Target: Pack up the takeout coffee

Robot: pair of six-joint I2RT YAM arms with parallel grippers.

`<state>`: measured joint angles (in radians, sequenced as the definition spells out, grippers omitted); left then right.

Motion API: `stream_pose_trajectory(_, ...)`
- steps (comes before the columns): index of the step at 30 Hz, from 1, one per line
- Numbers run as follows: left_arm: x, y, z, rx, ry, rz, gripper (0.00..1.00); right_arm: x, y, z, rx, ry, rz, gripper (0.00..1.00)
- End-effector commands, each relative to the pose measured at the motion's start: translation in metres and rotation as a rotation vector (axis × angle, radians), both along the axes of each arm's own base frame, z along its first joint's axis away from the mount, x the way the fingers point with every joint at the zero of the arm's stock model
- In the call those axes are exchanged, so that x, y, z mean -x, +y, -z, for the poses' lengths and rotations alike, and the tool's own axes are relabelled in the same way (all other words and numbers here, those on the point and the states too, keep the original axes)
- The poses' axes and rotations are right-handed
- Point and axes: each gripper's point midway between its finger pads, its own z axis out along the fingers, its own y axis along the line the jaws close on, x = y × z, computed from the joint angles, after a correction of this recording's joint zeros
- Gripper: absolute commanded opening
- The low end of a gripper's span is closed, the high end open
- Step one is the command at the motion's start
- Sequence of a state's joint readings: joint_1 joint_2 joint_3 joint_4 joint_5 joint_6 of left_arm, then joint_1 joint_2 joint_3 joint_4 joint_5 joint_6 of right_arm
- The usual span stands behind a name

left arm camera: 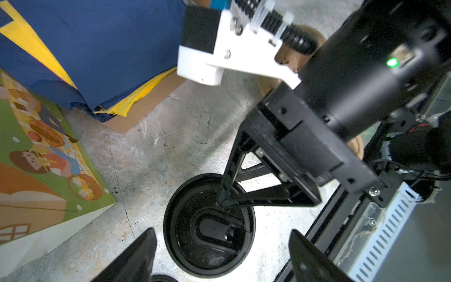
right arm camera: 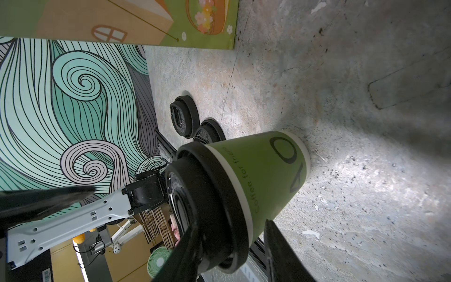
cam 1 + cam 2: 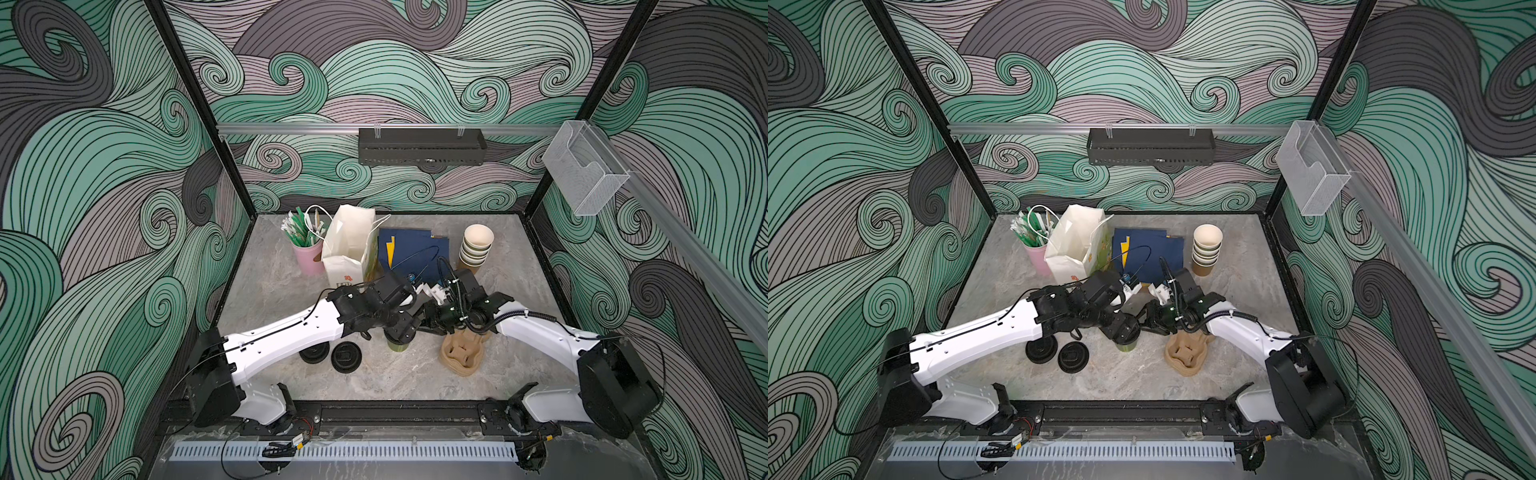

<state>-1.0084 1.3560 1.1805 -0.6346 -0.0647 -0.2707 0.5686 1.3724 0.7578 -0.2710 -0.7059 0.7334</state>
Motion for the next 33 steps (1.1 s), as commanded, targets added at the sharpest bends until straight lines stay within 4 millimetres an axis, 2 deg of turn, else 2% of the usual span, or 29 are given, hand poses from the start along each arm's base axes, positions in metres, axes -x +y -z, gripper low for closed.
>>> stream_pose_trajectory(1,-0.004,0.016,-0.017,0.092,0.005,-0.174,0.87,0.003,-0.011,0.008,0.084,0.014,0.031,0.47)
stream_pose_trajectory(5,0.002,0.037,-0.01,0.206,0.075,-0.354,0.84,-0.001,-0.008,-0.008,0.052,-0.016,0.055,0.5)
stream_pose_trajectory(9,0.012,0.047,-0.002,0.307,0.171,-0.468,0.8,-0.004,-0.006,-0.02,0.027,-0.038,0.056,0.55)
stream_pose_trajectory(13,0.013,0.053,0.002,0.337,0.202,-0.527,0.77,-0.005,-0.004,-0.029,0.017,-0.06,0.046,0.58)
stream_pose_trajectory(18,0.018,0.07,0.02,0.314,0.289,-0.655,0.64,0.003,-0.02,-0.029,0.09,-0.06,0.068,0.54)
stream_pose_trajectory(23,0.028,0.076,0.047,0.326,0.39,-0.698,0.54,0.011,-0.034,-0.024,0.151,-0.058,0.083,0.47)
stream_pose_trajectory(29,0.026,0.073,0.059,0.412,0.473,-0.706,0.44,0.016,-0.027,-0.022,0.14,-0.035,0.057,0.42)
stream_pose_trajectory(33,0.025,0.071,0.058,0.451,0.483,-0.69,0.43,0.016,-0.018,-0.024,0.116,-0.032,0.038,0.43)
